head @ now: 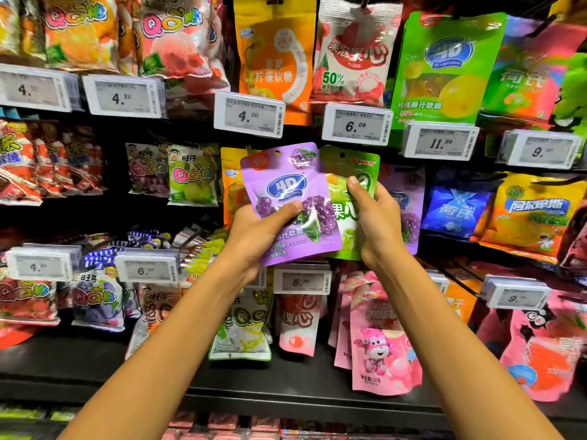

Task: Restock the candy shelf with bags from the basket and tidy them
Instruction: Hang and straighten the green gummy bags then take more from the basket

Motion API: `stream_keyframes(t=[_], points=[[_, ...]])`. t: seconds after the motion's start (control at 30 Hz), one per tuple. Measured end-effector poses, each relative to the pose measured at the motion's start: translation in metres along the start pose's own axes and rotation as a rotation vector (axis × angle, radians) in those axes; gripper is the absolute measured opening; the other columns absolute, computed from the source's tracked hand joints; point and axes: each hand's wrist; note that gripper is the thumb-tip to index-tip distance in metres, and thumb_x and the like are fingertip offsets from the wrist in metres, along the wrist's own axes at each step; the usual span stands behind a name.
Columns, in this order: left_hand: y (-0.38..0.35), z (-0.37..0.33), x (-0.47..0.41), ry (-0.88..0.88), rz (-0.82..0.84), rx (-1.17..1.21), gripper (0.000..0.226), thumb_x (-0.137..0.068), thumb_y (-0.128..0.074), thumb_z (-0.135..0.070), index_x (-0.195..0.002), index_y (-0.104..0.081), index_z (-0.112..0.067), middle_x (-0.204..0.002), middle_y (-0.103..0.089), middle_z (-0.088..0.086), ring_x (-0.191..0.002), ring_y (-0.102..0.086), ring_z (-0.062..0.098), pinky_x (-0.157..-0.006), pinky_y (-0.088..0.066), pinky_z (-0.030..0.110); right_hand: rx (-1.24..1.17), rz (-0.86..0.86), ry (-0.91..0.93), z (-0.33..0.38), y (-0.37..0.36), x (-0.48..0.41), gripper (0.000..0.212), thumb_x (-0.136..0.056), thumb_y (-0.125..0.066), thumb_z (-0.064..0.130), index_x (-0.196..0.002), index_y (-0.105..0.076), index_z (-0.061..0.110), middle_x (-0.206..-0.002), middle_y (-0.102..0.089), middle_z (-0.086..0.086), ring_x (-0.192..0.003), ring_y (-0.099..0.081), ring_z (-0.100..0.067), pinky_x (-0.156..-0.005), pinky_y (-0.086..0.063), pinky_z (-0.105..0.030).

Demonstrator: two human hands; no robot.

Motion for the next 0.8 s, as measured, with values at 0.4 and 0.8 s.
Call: stream_keyframes(t=[0.4, 0.8], points=[[0.002, 0.003, -0.001, 0.036, 0.016, -0.011, 0.014, -0.081, -0.077, -0.016, -0.093, -0.072, -0.02, -0.09, -0.078, -0.002, -0.08, -0.075, 0.016, -0.061, -0.057, 0.023, 0.027, -0.019, -0.058, 0.001, -0.003, 0.003, 0.002, -0.093, -0.061, 0.017, -0.092, -0.064, 0.016, -0.081, -0.07, -0.004, -0.071, -0.068, -0.018, -0.069, -0.055, -0.035], [-0.002, 0.003, 0.0, -0.02, 0.034, -0.063, 0.013, -0.081, -0.077, -0.017, -0.093, -0.072, -0.021, -0.091, -0.077, -0.003, -0.083, -0.075, 0.016, -0.064, -0.057, 0.023, 0.014, -0.099, -0.132, 0.019, -0.011, 0.002, 0.024, -0.079, -0.077, 0.037, -0.084, -0.069, 0.016, -0.076, -0.073, -0.005, -0.063, -0.069, -0.018, -0.06, -0.058, -0.03]])
Point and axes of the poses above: each hand's wrist, its own x-axis away from the middle knuckle, its own y-axis out of the back of the hand, z = x × y
